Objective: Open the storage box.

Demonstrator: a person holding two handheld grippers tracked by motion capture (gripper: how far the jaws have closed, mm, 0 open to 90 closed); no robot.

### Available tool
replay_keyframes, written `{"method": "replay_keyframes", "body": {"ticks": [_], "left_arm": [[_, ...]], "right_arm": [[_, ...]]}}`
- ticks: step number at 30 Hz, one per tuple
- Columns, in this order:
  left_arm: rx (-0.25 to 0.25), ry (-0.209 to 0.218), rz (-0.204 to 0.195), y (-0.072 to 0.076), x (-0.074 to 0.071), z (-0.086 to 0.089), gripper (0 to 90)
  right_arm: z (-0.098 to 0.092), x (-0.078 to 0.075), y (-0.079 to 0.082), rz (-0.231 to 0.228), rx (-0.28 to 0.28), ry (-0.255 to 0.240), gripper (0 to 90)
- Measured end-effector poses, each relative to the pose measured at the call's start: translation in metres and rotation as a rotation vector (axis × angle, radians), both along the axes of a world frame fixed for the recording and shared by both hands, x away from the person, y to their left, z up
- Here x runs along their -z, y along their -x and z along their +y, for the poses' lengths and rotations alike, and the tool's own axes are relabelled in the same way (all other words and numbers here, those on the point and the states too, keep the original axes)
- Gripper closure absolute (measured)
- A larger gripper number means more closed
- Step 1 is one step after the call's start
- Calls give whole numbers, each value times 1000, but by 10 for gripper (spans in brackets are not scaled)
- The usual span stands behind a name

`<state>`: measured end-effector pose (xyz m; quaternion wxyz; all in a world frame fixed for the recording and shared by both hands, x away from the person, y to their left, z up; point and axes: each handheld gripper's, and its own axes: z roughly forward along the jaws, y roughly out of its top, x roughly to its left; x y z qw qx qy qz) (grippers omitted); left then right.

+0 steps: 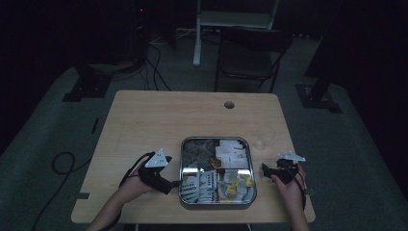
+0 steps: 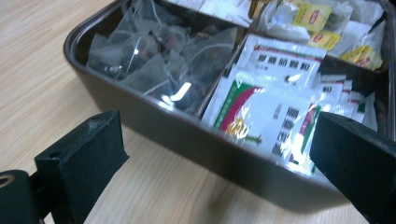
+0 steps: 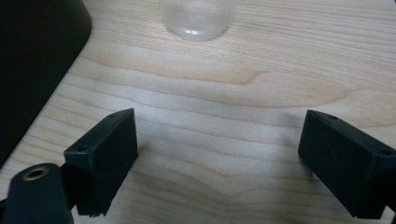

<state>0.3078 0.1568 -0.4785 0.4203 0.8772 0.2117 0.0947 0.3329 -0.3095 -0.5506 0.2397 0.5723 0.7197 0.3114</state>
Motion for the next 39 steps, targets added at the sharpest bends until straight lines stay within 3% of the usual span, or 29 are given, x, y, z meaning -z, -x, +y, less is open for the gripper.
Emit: {"method": "replay_keyframes", "body": {"ticks": [5,13,24,33,39], "left_arm": [[7,2,-29,-2,-3,-12,37],[54,3,-36,-5,-5,-34,38],[91,22,-27,-8,-5,-57,37],[122,10,-23,-9,-2,-79,38],[107,7,-25,-12,0,-85,38]], "right_arm": [[0,0,0,0,0,0,114],[0,0,0,1,0,0,114],[0,0,0,0,0,0,114],[0,0,0,0,0,-1,114],[0,0,0,0,0,0,114]]}}
